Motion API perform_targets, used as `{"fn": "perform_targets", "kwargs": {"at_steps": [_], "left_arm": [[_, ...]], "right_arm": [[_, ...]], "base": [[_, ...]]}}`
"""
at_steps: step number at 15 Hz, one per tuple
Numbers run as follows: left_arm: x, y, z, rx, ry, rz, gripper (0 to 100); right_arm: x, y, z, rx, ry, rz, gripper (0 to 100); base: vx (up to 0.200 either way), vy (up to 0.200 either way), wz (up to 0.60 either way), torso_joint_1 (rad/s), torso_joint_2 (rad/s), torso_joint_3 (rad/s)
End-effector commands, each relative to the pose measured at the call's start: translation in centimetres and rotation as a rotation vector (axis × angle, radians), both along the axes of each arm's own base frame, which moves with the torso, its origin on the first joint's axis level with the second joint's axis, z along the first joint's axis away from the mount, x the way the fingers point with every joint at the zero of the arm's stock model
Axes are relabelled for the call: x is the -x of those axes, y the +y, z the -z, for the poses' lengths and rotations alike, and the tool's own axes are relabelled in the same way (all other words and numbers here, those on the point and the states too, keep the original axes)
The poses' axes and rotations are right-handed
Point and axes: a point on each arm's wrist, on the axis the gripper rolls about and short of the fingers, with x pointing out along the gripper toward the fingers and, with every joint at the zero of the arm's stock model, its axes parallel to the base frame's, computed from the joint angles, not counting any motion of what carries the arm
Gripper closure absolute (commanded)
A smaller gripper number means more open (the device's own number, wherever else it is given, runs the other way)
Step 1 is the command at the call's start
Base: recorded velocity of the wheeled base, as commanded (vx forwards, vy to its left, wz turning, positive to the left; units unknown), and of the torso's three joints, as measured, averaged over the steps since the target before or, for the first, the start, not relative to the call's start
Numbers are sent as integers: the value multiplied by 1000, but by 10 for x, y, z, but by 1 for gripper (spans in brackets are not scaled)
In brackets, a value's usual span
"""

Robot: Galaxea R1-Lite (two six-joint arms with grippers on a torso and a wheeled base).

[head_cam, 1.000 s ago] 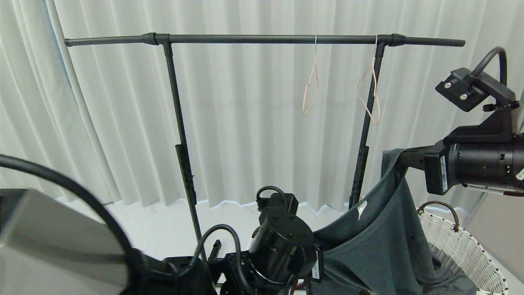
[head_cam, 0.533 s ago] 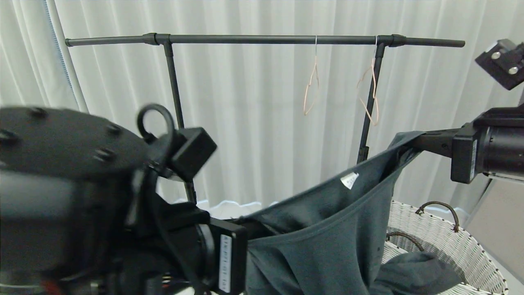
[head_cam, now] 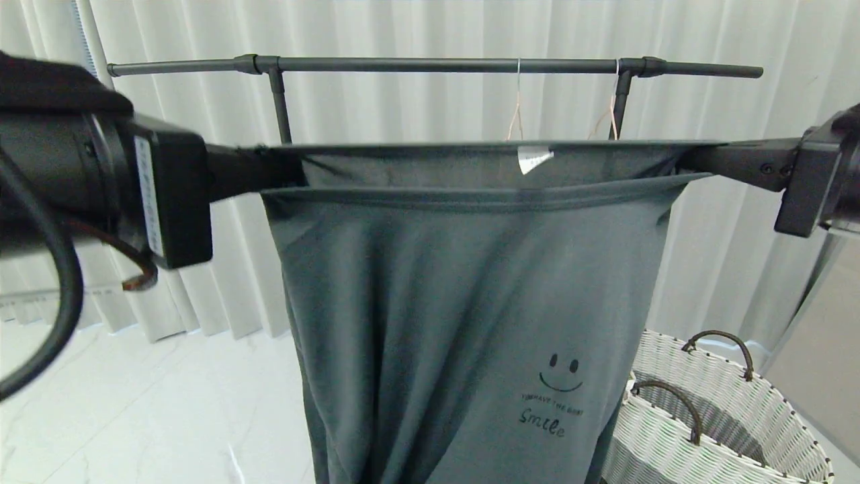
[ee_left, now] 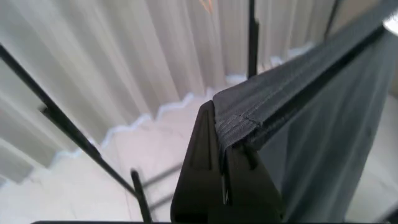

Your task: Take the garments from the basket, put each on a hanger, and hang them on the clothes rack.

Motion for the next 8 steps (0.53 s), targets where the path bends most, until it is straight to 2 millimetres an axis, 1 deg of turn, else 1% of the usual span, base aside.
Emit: {"fn": "perform_targets", "kwargs": {"at_steps": [1, 3, 5, 7, 8], "left_arm": [[-13, 0, -22, 22, -63, -45, 100], [-26, 8, -32, -18, -115, -106, 100], [-27, 10, -44, -28, -166, -111, 100], [-25, 9, -52, -9, -189, -96, 100], [-21, 5, -56, 7, -201, -65, 100]], "right_arm": [[-6, 4, -15, -12, -22, 5, 100], [-11, 8, -37, -10, -49, 2, 100], [-11, 8, -57, -4, -71, 0, 100], [-7, 5, -66, 5, -80, -1, 100], [-4, 3, -69, 13, -87, -3, 100]], "base": [[0, 0, 0, 0, 0, 0], [0, 0, 0, 0, 0, 0], [0, 0, 0, 0, 0, 0], [0, 0, 0, 0, 0, 0], [0, 0, 0, 0, 0, 0]]}}
